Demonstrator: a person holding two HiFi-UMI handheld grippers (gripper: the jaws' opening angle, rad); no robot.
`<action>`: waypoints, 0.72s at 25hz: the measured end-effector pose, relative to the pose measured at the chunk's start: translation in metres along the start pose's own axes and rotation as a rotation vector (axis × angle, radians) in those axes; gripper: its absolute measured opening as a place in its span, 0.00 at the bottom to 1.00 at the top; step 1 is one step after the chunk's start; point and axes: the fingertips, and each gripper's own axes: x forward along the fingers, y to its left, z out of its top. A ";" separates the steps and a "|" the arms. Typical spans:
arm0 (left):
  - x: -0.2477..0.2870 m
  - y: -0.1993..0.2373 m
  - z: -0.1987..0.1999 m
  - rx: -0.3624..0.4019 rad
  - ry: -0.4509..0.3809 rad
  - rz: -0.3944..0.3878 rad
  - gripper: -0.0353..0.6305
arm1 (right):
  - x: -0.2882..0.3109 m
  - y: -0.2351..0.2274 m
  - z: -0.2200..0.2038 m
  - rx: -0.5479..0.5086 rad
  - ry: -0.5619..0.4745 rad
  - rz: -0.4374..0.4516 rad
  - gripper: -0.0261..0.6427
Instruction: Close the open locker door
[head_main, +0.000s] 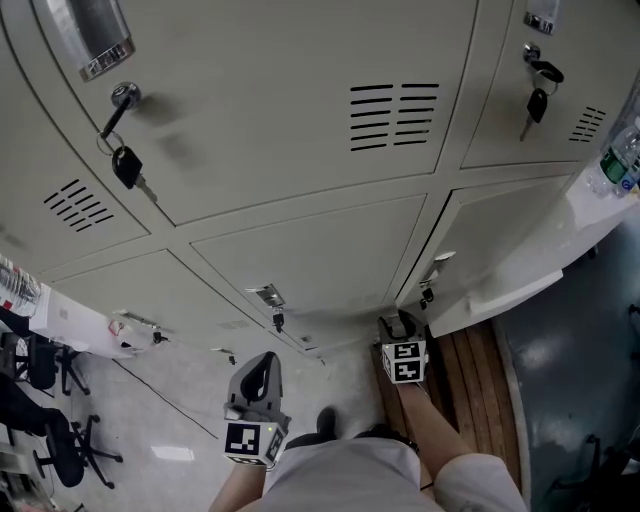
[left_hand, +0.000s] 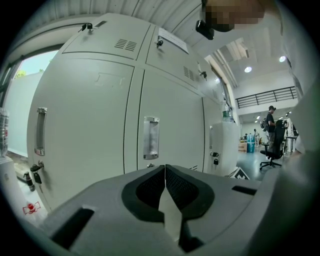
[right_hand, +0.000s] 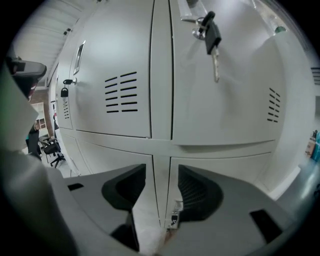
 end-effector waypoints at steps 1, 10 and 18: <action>0.000 -0.003 0.001 0.003 -0.006 -0.008 0.07 | -0.006 -0.001 0.002 0.007 -0.012 -0.003 0.33; 0.008 -0.041 0.003 0.003 -0.021 -0.112 0.07 | -0.096 -0.011 0.045 0.038 -0.178 -0.071 0.33; 0.022 -0.088 0.006 0.003 -0.035 -0.243 0.07 | -0.195 -0.023 0.078 0.117 -0.323 -0.135 0.27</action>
